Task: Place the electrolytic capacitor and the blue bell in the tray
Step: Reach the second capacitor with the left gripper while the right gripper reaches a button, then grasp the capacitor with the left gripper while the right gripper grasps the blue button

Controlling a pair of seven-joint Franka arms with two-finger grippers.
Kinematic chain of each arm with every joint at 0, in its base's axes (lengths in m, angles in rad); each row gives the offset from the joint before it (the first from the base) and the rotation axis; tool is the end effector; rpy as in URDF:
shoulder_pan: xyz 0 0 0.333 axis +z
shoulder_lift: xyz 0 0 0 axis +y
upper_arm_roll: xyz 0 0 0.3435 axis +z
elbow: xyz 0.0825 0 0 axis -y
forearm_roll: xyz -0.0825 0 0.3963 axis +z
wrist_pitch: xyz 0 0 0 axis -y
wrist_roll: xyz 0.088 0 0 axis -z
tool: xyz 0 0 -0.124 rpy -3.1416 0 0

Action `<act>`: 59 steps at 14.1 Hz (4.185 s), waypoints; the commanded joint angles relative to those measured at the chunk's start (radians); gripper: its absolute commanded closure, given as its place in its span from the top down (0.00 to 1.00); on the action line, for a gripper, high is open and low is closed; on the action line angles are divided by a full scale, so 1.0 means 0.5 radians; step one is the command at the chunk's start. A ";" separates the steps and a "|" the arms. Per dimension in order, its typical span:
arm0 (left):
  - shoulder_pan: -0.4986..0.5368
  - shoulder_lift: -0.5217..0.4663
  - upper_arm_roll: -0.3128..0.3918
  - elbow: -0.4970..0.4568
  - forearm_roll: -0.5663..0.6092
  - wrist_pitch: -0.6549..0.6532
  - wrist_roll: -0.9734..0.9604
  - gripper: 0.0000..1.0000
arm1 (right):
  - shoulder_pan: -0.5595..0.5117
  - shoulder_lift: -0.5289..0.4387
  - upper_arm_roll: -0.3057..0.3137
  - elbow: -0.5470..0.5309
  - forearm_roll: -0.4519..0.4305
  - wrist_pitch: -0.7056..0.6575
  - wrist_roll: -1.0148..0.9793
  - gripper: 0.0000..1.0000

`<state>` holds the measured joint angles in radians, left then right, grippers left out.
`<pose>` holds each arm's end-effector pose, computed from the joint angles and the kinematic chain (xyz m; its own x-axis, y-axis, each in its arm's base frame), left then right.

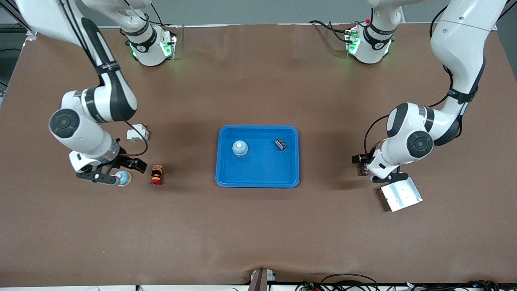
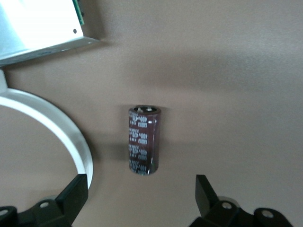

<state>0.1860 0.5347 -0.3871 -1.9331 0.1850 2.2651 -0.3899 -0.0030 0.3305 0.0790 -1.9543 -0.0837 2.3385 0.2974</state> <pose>0.6143 -0.1105 0.2110 0.9820 0.0902 -0.1660 0.0931 -0.9956 0.0095 0.6361 0.0438 0.3155 0.9838 -0.1681 0.0629 -0.1697 -0.9853 0.0201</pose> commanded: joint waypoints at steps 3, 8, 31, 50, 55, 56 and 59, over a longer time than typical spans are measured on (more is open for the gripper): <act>0.008 0.146 0.010 0.120 0.060 0.007 -0.009 1.00 | -0.156 0.100 0.038 0.037 -0.007 0.072 -0.226 1.00; -0.004 0.182 0.026 0.123 0.060 0.029 -0.015 1.00 | -0.258 0.179 0.042 0.028 -0.004 0.176 -0.398 1.00; -0.025 0.244 0.026 0.132 0.063 0.069 -0.073 0.46 | -0.341 0.419 0.042 -0.083 -0.007 0.459 -0.546 1.00; -0.022 0.164 0.007 0.135 0.063 0.047 -0.242 0.08 | -0.384 0.447 0.045 -0.067 -0.004 0.459 -0.564 0.00; -0.007 -0.005 -0.112 0.322 0.029 -0.304 -0.401 0.08 | -0.374 0.425 0.057 -0.046 0.002 0.416 -0.543 0.00; -0.013 -0.005 -0.140 0.444 0.008 -0.482 -0.413 0.08 | -0.368 0.410 0.060 -0.040 0.023 0.376 -0.524 0.00; -0.025 0.001 -0.216 0.736 -0.124 -0.854 -0.496 0.08 | -0.258 0.333 0.063 0.018 0.054 0.168 -0.313 0.00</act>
<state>0.1772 0.5287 -0.4734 -1.6499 0.1542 1.9336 -0.6130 -0.1617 0.5432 0.1002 -1.9573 -0.0748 2.4930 0.0742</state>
